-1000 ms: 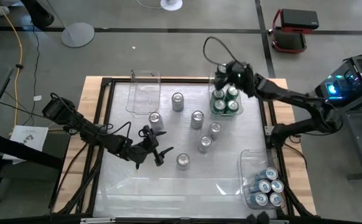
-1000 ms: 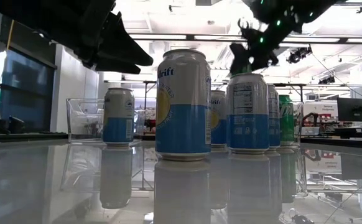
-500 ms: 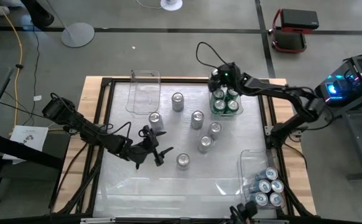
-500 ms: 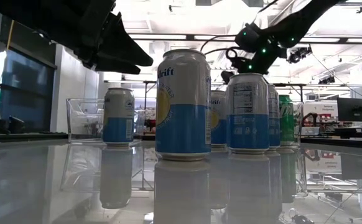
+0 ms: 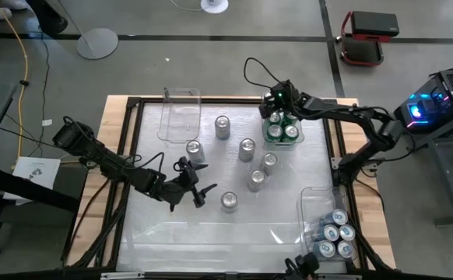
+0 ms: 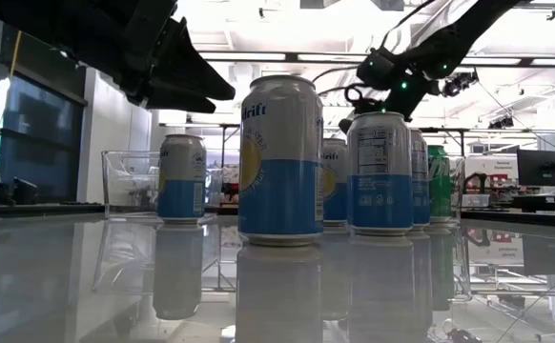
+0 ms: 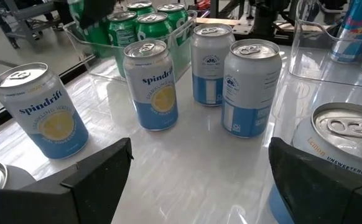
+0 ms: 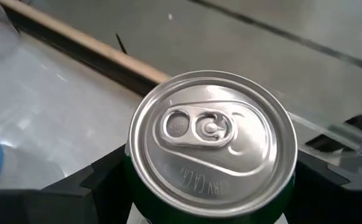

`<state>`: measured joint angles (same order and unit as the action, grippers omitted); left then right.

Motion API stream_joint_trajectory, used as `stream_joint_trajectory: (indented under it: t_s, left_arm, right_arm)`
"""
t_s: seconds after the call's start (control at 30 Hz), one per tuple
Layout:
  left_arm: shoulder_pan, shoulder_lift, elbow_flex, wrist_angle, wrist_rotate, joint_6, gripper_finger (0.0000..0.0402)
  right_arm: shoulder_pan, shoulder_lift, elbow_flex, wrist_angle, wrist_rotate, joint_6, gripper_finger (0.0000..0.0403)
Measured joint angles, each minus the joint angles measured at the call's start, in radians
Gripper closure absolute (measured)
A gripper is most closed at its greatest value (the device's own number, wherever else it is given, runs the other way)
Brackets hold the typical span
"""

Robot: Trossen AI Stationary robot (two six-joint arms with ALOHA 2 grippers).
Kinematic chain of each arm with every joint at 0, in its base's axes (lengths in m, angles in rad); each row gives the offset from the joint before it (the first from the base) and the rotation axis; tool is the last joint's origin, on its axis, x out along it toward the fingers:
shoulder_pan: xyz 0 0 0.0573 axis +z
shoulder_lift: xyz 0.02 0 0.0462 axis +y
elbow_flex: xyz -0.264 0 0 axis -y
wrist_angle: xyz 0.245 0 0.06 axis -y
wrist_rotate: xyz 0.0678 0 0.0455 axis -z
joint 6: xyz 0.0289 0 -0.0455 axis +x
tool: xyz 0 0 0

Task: Sort soda cans
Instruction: Put the green soda can into the top right transparent bin

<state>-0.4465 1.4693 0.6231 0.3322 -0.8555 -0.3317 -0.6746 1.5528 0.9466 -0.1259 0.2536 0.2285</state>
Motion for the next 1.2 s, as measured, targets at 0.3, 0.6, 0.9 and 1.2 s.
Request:
stream_joint_trajectory:
  t_s: [0.3,0.6,0.9,1.2]
  left_arm:
    - [0.0,0.0,0.0,0.002,0.0,0.0,0.0045]
    - [0.0,0.0,0.0,0.002,0.0,0.001,0.0045]
    - [0.0,0.0,0.0,0.001,0.0,0.0,0.0045]
    - [0.0,0.0,0.0,0.001,0.0,-0.001,0.0045]
  right_arm:
    - [0.0,0.028,0.003,0.006,-0.026,0.007,0.0101]
    - [-0.017,0.028,0.003,-0.01,-0.083,0.008,0.0098]
    - [-0.027,0.029,0.003,-0.018,-0.122,-0.025,0.0088]
    - [-0.049,0.033,-0.002,-0.036,-0.194,-0.023,0.0046]
